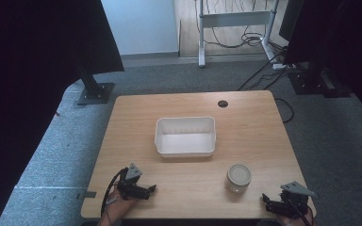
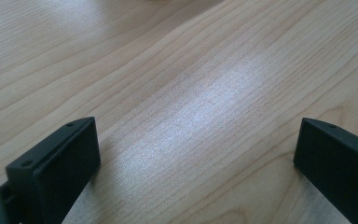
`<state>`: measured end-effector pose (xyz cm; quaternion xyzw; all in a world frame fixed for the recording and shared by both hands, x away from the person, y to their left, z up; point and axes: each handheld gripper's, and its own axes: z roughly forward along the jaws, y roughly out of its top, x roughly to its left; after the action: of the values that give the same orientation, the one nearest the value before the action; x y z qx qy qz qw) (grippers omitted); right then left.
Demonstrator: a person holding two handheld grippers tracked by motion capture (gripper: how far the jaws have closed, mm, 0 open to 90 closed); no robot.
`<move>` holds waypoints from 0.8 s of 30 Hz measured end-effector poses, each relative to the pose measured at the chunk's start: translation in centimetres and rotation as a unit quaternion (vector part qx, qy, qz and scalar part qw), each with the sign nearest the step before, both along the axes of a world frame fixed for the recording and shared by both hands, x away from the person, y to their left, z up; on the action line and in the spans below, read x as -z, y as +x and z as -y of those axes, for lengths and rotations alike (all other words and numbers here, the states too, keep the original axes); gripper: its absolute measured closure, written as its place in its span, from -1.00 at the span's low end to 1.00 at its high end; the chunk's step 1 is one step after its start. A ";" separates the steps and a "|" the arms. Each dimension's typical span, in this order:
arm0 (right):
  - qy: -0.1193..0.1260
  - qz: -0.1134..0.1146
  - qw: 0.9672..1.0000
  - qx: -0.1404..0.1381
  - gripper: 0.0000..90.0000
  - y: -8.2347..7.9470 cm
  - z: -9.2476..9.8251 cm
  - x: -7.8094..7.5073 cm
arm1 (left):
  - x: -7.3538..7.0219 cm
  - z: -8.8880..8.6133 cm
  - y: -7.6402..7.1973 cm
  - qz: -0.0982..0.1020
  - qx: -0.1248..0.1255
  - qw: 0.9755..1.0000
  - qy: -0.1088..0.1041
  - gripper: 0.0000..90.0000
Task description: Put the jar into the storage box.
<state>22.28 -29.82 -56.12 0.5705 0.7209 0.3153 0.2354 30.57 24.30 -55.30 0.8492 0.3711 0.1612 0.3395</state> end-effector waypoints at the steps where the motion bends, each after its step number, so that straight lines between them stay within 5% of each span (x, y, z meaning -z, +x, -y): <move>1: 0.000 0.003 1.000 0.001 -0.95 -0.1 0.0 0.1 | 0.0 0.0 0.0 0.000 0.000 1.000 0.000 -1.00; 24: -0.001 0.000 1.000 0.008 -0.99 0.1 -0.2 0.0 | 0.0 0.0 0.1 0.000 0.001 1.000 0.000 -1.00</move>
<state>22.41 -29.58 -56.17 0.5758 0.7168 0.3130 0.2380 30.64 24.28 -55.31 0.8495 0.3703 0.1606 0.3398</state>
